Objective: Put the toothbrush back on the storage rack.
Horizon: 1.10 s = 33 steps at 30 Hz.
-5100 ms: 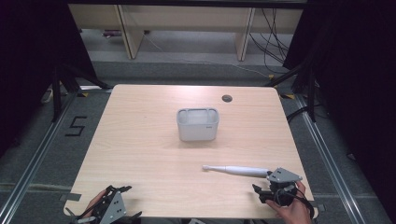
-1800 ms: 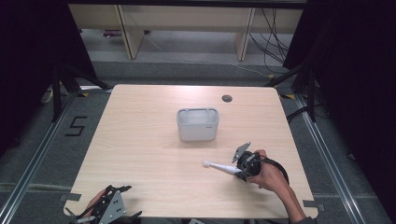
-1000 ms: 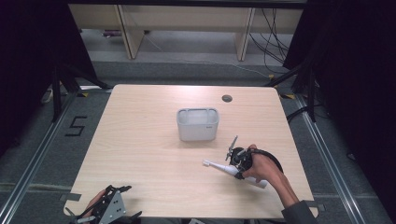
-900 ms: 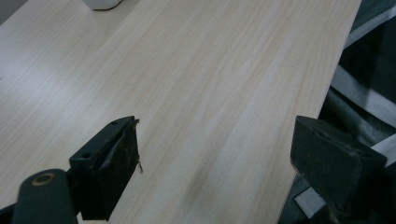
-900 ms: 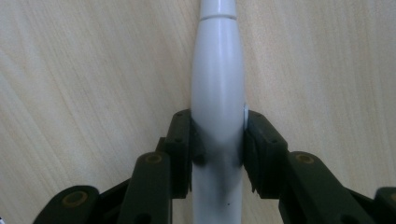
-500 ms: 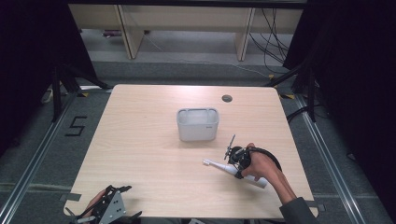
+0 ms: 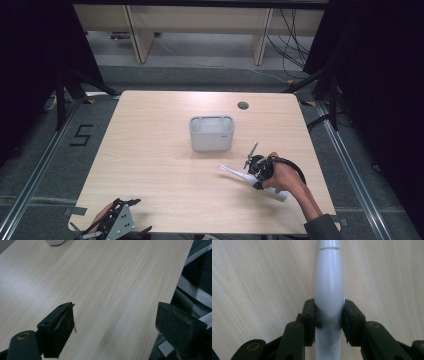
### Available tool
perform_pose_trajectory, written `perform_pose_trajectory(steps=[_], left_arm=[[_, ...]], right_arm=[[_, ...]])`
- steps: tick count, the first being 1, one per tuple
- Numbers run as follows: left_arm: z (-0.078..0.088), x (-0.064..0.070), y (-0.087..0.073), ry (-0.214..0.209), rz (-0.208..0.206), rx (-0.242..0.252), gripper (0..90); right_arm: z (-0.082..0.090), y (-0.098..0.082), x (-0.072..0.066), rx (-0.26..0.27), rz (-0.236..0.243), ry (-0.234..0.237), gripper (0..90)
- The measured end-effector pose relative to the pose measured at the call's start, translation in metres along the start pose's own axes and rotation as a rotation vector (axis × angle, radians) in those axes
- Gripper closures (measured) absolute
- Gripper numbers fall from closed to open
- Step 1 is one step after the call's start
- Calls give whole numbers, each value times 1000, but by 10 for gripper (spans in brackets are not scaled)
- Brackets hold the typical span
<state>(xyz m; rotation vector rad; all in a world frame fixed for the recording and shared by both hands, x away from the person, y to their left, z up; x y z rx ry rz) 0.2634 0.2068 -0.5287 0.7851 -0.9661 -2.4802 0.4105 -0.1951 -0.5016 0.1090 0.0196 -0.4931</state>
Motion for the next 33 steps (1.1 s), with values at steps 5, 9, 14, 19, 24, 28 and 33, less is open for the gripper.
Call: perform_pose_trajectory(steps=[5,9,14,19,24,28,33], left_arm=[[0,0,0,0,3,2,149],[0,0,0,0,2,0,149],[-1,-1,0,4,-6,-2,149],[-2,0,0,18,-5,5,149],[-1,0,-1,14,-5,-2,149],[-1,-1,0,4,-6,-1,149],[0,0,0,0,3,1,149]], right_arm=[[15,-6,2,96,14,-23,663],[28,-13,4,195,3,-28,663],[38,-19,7,273,-11,-55,664],[54,-24,10,416,-51,-75,663],[62,-22,13,562,-98,-91,663],[67,-20,18,670,-79,-96,663],[70,-18,22,743,-82,-139,663]])
Point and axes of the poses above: each handheld gripper's, and its own axes: z roughly backward along the jaws, y roughly out of its top, x roughly to its right, the point moved 4 cm from there along -z, roughly forward along the jaws, and after that the axes turned 4 degrees about y, right-handed, at the moved point
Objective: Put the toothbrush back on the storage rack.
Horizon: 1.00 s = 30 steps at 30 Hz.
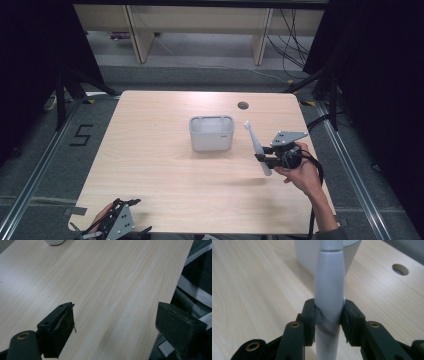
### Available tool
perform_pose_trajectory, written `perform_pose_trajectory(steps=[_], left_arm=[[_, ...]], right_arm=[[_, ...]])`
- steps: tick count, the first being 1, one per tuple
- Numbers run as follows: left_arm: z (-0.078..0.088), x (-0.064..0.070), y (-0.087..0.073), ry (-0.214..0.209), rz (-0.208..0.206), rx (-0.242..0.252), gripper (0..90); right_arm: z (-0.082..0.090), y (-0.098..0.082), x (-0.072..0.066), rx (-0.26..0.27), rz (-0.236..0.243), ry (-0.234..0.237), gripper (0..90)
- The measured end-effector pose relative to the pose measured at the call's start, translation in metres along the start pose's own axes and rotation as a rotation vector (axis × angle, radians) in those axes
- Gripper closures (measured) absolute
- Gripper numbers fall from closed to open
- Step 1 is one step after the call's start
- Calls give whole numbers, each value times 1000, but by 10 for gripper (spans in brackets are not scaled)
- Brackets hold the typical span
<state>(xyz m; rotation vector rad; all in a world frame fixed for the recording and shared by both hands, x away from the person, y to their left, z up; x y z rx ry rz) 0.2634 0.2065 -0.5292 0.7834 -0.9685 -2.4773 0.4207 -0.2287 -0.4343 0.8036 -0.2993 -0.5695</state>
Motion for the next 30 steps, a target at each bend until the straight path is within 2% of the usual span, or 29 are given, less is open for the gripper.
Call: perform_pose_trajectory(steps=[1,3,4,7,8,9,10,12,13,14,15,20,21,22,23,24,25,26,28,29,30], left_arm=[[0,0,0,-1,-1,0,149],[0,0,0,-1,-1,0,149],[0,0,0,-1,0,0,149],[0,0,0,3,-3,3,149],[1,1,0,2,13,2,149],[1,1,0,1,14,2,149],[0,0,0,1,11,-2,149],[0,0,0,4,4,1,149],[0,0,0,4,3,-2,149],[0,1,0,3,9,-3,149],[0,1,0,0,12,-1,149],[0,1,0,2,12,-1,149],[0,1,0,2,11,4,149],[0,1,0,2,12,4,149],[0,0,0,8,3,-2,149],[0,1,0,0,13,4,149],[0,1,0,1,12,-1,149],[0,0,0,4,-3,-5,149],[0,0,0,2,-7,-6,149],[0,0,0,4,5,1,149],[0,0,0,4,3,-4,149]], right_arm=[[0,1,2,10,10,-9,663],[1,2,1,23,-10,-12,663],[1,3,3,42,5,-23,663],[0,3,3,63,-32,-29,663],[0,2,3,68,-35,-24,663],[0,2,5,83,-27,-26,663],[0,2,6,81,-42,-13,663],[0,0,8,96,-54,-30,663],[0,0,9,103,-43,-33,663],[0,0,8,109,-67,-31,663],[0,0,10,114,-67,-20,663],[-2,0,12,136,-69,-40,663],[-1,1,13,146,-59,-56,663],[-1,2,13,146,-66,-49,663],[-2,3,12,161,-76,-53,663],[-1,4,12,169,-79,-54,663],[-1,5,13,178,-68,-63,663],[-1,6,13,192,-69,-76,663],[0,10,13,212,-76,-79,663],[0,11,12,216,-93,-73,663],[-2,14,13,236,-70,-76,663]])
Point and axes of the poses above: each handheld gripper's, and its own axes: z roughly backward along the jaws, y roughly out of its top, x roughly to its right, the point moved 4 cm from there along -z, roughly forward along the jaws, and after that the axes turned 4 degrees about y, right-handed, at the moved point
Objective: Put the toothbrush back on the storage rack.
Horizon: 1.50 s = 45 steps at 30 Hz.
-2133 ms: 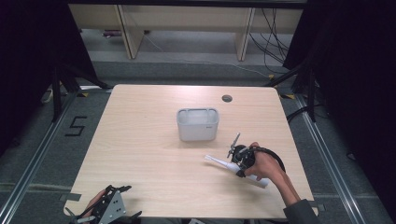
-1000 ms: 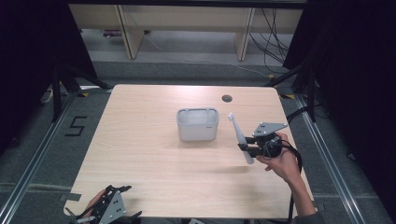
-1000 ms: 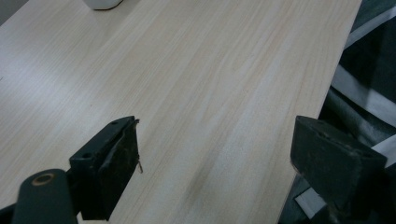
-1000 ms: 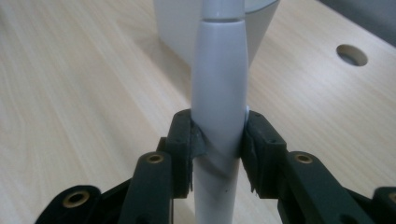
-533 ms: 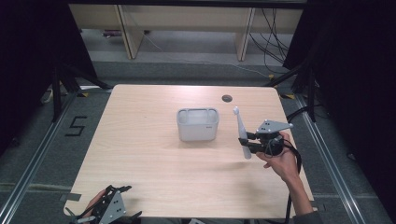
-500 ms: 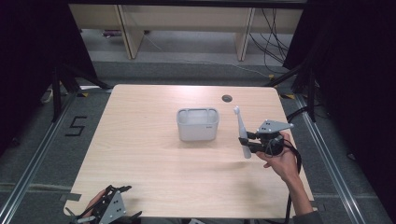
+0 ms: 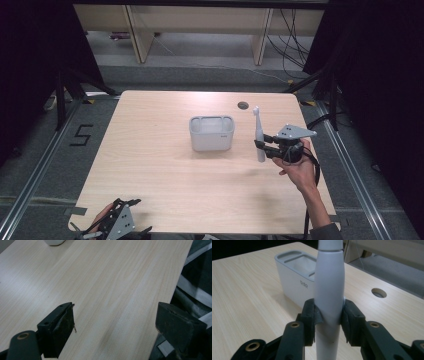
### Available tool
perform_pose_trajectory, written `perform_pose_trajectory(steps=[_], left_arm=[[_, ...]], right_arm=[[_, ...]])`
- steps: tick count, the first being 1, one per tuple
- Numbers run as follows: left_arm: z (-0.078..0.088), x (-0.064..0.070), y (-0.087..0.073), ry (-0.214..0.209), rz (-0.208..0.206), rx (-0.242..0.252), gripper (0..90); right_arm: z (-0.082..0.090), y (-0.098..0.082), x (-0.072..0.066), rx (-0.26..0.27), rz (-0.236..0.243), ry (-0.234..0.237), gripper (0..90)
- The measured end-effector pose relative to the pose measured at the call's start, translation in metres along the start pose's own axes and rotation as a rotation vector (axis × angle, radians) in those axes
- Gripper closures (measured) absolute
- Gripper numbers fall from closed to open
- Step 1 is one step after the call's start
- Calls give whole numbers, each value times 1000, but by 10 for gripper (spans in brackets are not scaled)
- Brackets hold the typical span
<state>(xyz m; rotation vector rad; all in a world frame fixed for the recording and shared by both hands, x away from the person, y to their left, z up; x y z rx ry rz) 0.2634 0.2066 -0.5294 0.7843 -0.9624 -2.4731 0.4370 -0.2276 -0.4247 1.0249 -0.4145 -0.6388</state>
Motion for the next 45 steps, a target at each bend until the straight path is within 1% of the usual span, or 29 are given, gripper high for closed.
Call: perform_pose_trajectory(steps=[1,2,4,8,10,14,15,16,17,18,19,20,21,22,26,27,29,30,32,33,35,36,37,38,40,41,43,44,45], left_arm=[[0,0,0,0,0,-2,149],[0,0,0,4,-1,1,149],[0,1,0,-4,9,3,149],[0,1,0,-3,8,2,149],[1,0,0,0,8,3,149],[0,1,0,-1,8,6,149],[1,1,0,-1,8,2,149],[0,1,0,-1,9,4,149],[0,1,0,-1,9,4,149],[0,0,0,-1,-10,-1,149],[0,2,0,-10,-2,8,149],[0,0,0,-7,-15,8,149],[0,1,0,-9,-11,10,149],[-1,0,1,-2,-6,12,149],[0,0,0,0,-4,8,149],[0,-1,0,1,-23,-1,149],[0,0,1,0,-16,2,149],[0,0,1,0,-16,2,149],[1,-1,0,-3,-14,3,149],[1,0,0,-1,-15,3,149],[1,-1,0,0,-17,3,149],[1,0,0,-3,-15,4,149],[1,-1,0,-1,-24,-3,149],[1,-1,0,2,-24,-3,149],[0,0,1,-1,-5,11,149],[0,0,1,1,-6,9,149],[0,0,1,-2,-5,9,149],[1,-1,0,0,-24,-3,149],[1,-1,0,-1,-21,-1,149]], right_arm=[[0,1,0,-11,12,7,663],[0,2,-2,-9,-10,7,663],[-3,5,-2,6,15,8,663],[-8,11,-6,22,-2,24,663],[-10,14,-6,38,16,23,663],[-12,19,-7,41,13,29,663],[-12,20,-9,40,-11,30,663],[-12,22,-6,46,24,30,662],[-13,24,-7,60,18,20,662],[-13,26,-9,59,9,30,662],[-14,27,-9,61,10,40,663],[-14,29,-10,58,7,46,662],[-14,30,-11,63,-7,42,662],[-15,31,-10,66,2,32,663],[-17,36,-12,64,-1,54,662],[-18,37,-11,70,1,45,663],[-17,39,-13,52,-13,57,662],[-18,41,-13,75,-2,47,663],[-19,45,-12,78,13,47,663],[-19,46,-14,73,-13,59,663],[-21,50,-15,82,-24,51,663],[-21,52,-14,76,-2,56,662],[-20,53,-14,68,-10,61,663],[-22,54,-15,88,-9,59,662],[-23,56,-16,74,-16,69,662],[-24,58,-16,80,0,78,663],[-26,59,-17,82,-12,88,662],[-26,61,-16,80,5,71,663],[-27,62,-17,87,3,68,662]])
Point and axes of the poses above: each handheld gripper's, and its own axes: z roughly backward along the jaws, y roughly out of its top, x roughly to its right, the point moved 4 cm from there along -z, roughly forward along the jaws, and after that the axes turned 4 degrees about y, right-handed, at the moved point
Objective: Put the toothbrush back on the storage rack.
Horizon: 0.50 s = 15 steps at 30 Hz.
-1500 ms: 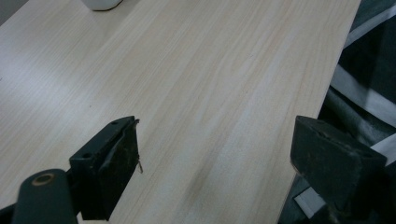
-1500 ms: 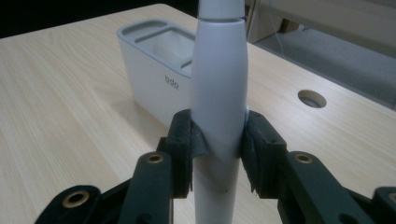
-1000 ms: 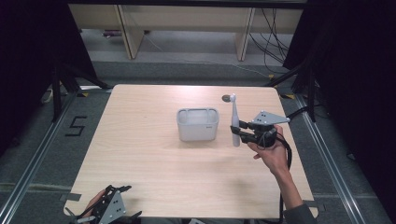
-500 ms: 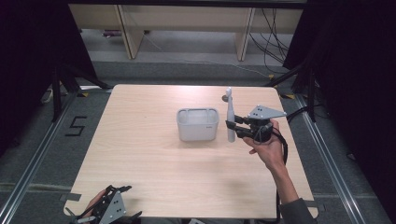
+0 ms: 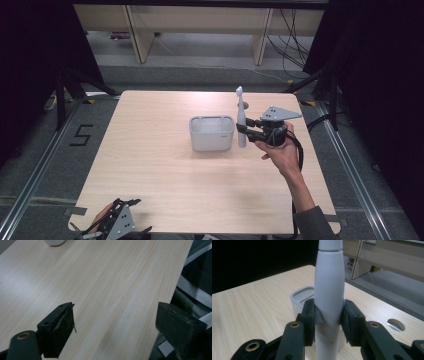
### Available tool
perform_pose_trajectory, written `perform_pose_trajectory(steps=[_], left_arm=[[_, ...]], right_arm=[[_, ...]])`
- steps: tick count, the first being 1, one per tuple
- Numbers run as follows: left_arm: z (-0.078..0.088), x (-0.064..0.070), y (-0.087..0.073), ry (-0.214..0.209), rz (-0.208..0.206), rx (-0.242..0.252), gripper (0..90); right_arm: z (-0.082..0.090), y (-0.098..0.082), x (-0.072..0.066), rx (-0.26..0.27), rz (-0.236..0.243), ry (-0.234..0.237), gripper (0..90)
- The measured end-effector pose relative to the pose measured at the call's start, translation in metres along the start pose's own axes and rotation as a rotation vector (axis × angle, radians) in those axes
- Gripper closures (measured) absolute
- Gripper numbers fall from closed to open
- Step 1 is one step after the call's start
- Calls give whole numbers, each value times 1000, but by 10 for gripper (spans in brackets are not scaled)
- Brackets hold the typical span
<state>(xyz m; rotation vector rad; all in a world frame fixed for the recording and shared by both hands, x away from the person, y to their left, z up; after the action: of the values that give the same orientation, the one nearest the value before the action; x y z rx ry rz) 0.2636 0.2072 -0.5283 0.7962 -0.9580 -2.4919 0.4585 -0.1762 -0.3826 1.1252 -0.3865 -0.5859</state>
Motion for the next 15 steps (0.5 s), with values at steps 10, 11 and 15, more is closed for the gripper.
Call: perform_pose_trajectory(steps=[10,11,15], left_arm=[[0,0,0,-3,7,6,149],[0,0,0,-3,7,6,149],[0,0,0,-1,7,6,149]], right_arm=[[-10,12,-7,8,-24,47,662],[-12,13,-7,7,-19,48,662],[-17,18,-10,5,-19,52,663]])
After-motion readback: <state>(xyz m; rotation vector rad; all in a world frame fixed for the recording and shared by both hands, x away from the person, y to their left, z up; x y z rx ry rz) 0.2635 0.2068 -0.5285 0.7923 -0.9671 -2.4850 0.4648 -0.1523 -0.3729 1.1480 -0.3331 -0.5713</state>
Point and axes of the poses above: each handheld gripper's, and its own axes: z roughly backward along the jaws, y roughly out of its top, x roughly to its right, the point moved 4 cm from there along -z, roughly forward along the jaws, and after that the axes turned 4 degrees about y, right-handed, at the moved point
